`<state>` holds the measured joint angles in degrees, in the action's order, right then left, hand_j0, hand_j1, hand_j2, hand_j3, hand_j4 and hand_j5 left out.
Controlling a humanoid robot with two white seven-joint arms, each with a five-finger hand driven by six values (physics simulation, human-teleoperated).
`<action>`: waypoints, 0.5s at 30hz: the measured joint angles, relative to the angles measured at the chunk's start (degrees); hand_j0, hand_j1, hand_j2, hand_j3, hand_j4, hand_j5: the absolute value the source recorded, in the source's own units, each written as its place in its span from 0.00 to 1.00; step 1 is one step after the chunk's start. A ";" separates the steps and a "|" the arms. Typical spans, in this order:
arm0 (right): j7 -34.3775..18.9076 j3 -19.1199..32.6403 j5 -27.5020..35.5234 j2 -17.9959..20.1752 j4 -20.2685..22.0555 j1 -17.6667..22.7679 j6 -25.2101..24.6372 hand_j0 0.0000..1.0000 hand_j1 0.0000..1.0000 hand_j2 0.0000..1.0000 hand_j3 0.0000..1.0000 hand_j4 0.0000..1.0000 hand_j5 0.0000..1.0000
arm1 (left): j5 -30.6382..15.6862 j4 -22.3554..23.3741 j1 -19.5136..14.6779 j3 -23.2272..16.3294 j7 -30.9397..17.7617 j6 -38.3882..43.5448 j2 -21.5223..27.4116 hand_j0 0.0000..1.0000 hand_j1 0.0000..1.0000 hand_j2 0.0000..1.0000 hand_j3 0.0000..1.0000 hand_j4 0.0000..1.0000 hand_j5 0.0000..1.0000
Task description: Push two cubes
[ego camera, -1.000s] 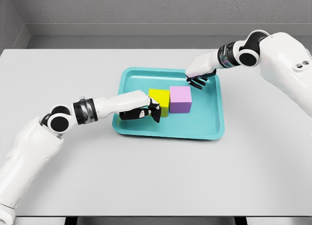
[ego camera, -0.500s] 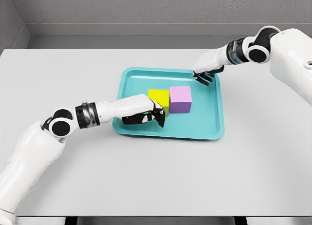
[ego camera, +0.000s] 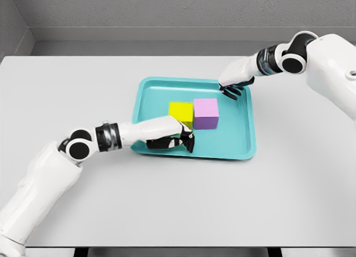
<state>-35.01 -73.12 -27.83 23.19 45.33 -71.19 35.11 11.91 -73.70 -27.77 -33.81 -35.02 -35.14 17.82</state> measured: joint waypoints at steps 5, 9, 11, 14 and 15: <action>0.00 -0.12 0.02 0.05 0.08 0.00 0.00 0.15 0.15 0.15 0.15 0.15 0.15 | -0.11 3.56 -1.49 -0.26 0.01 0.06 -1.51 0.35 0.35 0.35 0.35 0.35 0.35; 0.00 -0.11 0.02 0.06 0.15 -0.09 0.00 0.16 0.16 0.16 0.16 0.16 0.16 | 0.21 6.36 -2.37 -0.37 0.01 0.02 -2.57 0.35 0.35 0.35 0.35 0.35 0.35; 0.00 -0.14 0.02 0.07 0.19 -0.09 0.00 0.16 0.16 0.16 0.16 0.16 0.16 | -0.30 6.80 -2.29 -0.33 0.00 0.19 -2.80 0.35 0.35 0.35 0.35 0.35 0.35; 0.00 -0.25 0.02 0.57 1.14 0.00 0.00 0.16 0.16 0.16 0.16 0.16 0.16 | -1.58 6.03 -1.67 -0.16 0.00 0.48 -2.29 0.34 0.34 0.34 0.34 0.34 0.34; 0.00 -0.38 0.05 0.96 1.50 0.00 -0.01 0.16 0.16 0.16 0.16 0.16 0.16 | -1.48 5.16 -1.58 -0.13 0.00 0.34 -1.49 0.34 0.34 0.34 0.34 0.34 0.34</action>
<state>-35.00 -73.50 -27.79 24.15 46.83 -71.19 35.10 10.42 -68.54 -29.36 -33.94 -35.02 -34.79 16.33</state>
